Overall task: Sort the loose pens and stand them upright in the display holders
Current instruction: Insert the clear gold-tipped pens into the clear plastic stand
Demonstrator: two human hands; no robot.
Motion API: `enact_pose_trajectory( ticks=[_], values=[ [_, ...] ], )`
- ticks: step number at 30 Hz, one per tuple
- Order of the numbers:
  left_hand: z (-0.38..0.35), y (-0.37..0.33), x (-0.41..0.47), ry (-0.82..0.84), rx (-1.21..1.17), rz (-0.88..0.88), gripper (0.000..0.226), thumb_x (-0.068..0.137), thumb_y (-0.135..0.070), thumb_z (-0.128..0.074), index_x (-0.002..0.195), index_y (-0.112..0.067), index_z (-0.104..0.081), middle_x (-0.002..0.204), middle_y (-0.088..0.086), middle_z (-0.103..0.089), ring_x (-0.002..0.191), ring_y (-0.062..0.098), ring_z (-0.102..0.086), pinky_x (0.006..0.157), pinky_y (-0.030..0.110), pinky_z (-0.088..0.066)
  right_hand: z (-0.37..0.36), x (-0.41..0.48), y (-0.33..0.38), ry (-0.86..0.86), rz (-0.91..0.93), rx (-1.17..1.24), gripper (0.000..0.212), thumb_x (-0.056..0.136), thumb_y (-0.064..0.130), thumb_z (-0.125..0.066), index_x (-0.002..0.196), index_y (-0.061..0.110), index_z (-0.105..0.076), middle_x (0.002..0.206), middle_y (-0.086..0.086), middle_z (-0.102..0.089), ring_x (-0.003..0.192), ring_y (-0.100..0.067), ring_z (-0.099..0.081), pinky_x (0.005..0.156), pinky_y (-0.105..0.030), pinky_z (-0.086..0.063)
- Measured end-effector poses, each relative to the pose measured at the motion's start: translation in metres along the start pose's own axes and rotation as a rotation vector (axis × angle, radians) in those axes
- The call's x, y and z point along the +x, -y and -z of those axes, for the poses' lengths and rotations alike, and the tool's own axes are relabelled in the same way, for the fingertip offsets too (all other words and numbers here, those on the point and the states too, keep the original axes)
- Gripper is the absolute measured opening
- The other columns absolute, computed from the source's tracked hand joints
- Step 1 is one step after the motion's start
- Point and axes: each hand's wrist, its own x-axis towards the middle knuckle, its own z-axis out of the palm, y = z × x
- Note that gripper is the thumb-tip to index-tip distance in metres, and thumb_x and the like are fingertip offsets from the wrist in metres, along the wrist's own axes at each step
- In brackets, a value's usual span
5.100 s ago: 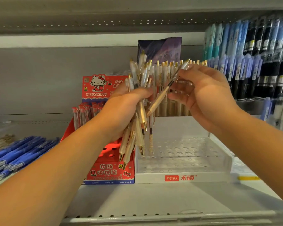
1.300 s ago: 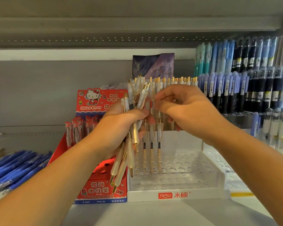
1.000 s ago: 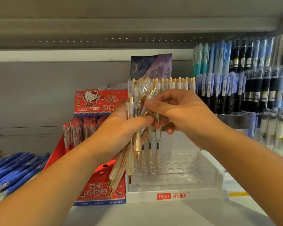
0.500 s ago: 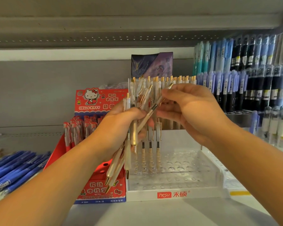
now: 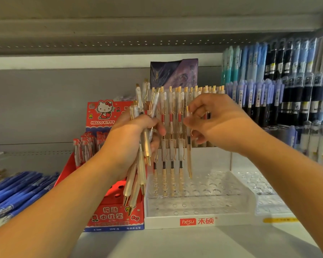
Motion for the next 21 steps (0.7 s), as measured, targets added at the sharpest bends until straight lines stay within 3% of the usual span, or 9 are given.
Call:
enact_pose_trajectory(
  ticks=[6,9,15,17,21],
  values=[
    [-0.007,-0.005,-0.003,-0.024,0.017,-0.012,0.008,0.094,-0.003,-0.046,0.092,0.002,-0.051,0.066,0.011,-0.06,0.036,0.016,-0.037,0.035,0.017,-0.03,-0.003,0.002,-0.003,0.04,-0.05,-0.011,0.016,0.087,0.013,-0.072,0.093,0.021,-0.06,0.098,0.0,-0.062,0.063,-0.018,-0.072,0.053,-0.028,-0.06],
    [-0.006,-0.004,-0.002,0.0,0.04,-0.013,0.013,0.095,-0.005,-0.045,0.1,0.005,-0.051,0.053,0.003,-0.056,0.034,0.014,-0.037,0.035,0.016,-0.03,-0.003,0.001,-0.003,0.104,-0.091,-0.037,0.016,0.086,0.012,-0.072,0.097,0.014,-0.059,0.093,-0.007,-0.067,0.062,-0.018,-0.073,0.056,-0.03,-0.061],
    [-0.003,0.0,-0.004,0.033,0.047,-0.008,0.02,0.096,-0.008,-0.045,0.106,0.009,-0.051,0.045,-0.001,-0.053,0.031,0.013,-0.037,0.034,0.016,-0.03,-0.005,0.005,-0.006,0.299,-0.174,-0.383,0.014,0.086,0.021,-0.074,0.089,0.01,-0.066,0.079,-0.003,-0.075,0.066,-0.011,-0.074,0.068,-0.035,-0.063],
    [-0.003,0.002,0.004,0.035,0.074,0.028,0.019,0.097,-0.008,-0.044,0.102,0.009,-0.051,0.047,0.002,-0.055,0.03,0.013,-0.037,0.033,0.016,-0.03,-0.005,0.006,-0.007,0.287,-0.166,-0.42,0.015,0.085,0.024,-0.075,0.086,0.011,-0.069,0.076,0.001,-0.075,0.062,-0.006,-0.072,0.069,-0.035,-0.063],
    [0.002,0.006,0.022,0.051,0.185,0.128,0.015,0.095,-0.007,-0.048,0.089,0.006,-0.053,0.061,0.023,-0.055,0.028,0.016,-0.042,0.031,0.021,-0.034,-0.002,0.004,-0.006,0.276,-0.139,-0.511,0.02,0.084,0.034,-0.075,0.083,0.014,-0.071,0.067,0.005,-0.074,0.055,-0.001,-0.069,0.064,-0.027,-0.059]
  ],
)
